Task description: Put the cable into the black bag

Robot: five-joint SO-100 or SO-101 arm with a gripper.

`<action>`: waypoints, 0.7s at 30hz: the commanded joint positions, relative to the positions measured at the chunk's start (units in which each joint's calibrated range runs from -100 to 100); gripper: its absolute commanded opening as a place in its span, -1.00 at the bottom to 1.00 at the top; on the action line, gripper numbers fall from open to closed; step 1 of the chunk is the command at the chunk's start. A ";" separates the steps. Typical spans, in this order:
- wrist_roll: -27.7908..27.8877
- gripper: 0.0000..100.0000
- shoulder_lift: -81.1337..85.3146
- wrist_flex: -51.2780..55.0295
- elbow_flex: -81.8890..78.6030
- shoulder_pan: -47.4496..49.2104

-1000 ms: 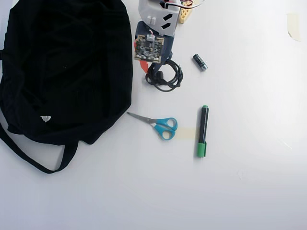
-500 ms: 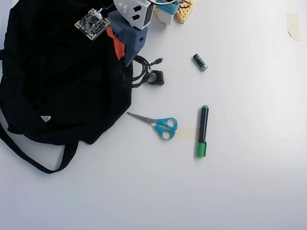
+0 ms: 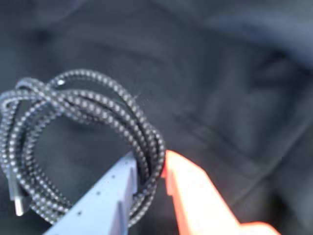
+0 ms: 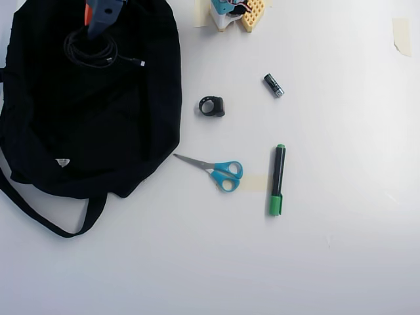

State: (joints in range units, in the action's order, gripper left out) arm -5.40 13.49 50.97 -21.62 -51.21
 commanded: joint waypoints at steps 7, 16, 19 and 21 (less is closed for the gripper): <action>1.83 -0.95 -21.54 -11.78 12.01 -7.28; 0.10 -0.48 -23.12 -7.90 12.81 -5.86; -1.94 -0.42 -18.97 -6.95 12.81 -3.69; -1.94 -0.43 -6.44 -1.70 12.54 -1.52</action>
State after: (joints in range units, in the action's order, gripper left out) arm -7.16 -6.68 45.38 -11.32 -54.81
